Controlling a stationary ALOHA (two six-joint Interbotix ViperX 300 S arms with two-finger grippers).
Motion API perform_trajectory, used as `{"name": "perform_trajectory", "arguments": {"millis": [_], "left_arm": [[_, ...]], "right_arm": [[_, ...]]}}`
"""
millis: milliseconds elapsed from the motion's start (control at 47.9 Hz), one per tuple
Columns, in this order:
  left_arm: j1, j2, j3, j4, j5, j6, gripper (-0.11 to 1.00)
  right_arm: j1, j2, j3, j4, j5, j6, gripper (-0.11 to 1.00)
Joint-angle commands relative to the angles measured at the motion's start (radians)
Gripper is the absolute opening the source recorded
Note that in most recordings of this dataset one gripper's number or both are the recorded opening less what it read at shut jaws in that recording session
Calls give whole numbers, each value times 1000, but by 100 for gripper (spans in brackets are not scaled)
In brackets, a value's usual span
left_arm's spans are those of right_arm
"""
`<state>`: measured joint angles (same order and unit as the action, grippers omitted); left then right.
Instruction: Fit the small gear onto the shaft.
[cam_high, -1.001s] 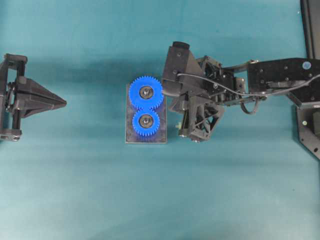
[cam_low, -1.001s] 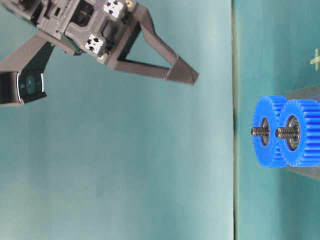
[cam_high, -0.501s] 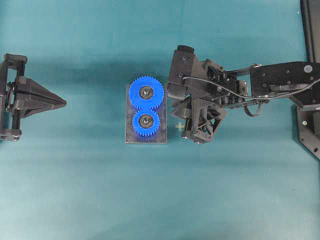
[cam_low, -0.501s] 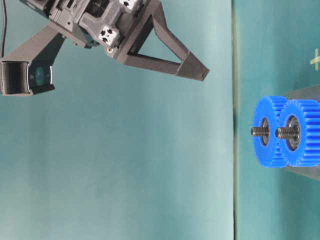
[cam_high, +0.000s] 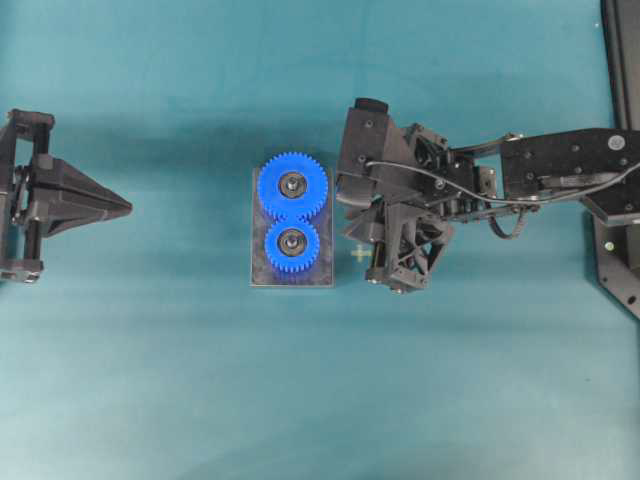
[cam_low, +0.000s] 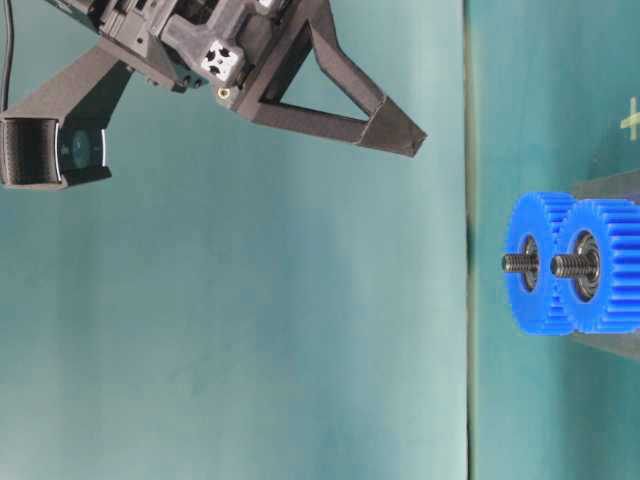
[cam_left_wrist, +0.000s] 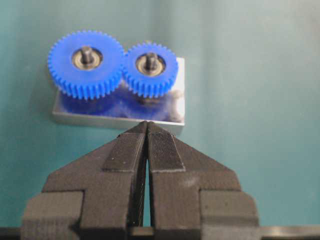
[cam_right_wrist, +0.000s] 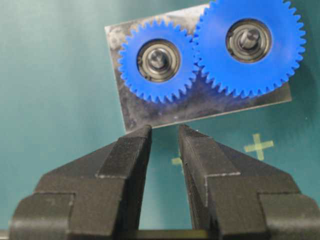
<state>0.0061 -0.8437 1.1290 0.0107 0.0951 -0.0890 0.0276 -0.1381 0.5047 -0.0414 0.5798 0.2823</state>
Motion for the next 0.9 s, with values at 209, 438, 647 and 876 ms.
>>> {"name": "perform_trajectory", "arguments": {"millis": [209, 438, 647, 876], "left_arm": [[0, 5, -11, 3, -28, -2, 0], [0, 5, -11, 3, -29, -2, 0], [0, 5, -9, 3, -31, -3, 0], [0, 5, -8, 3, -34, -2, 0]], "right_arm": [[5, -25, -9, 0, -6, -9, 33], [6, -23, -9, 0, -6, -9, 33], [6, -21, -9, 0, -6, -5, 33], [6, -20, -9, 2, -9, -3, 33]]}}
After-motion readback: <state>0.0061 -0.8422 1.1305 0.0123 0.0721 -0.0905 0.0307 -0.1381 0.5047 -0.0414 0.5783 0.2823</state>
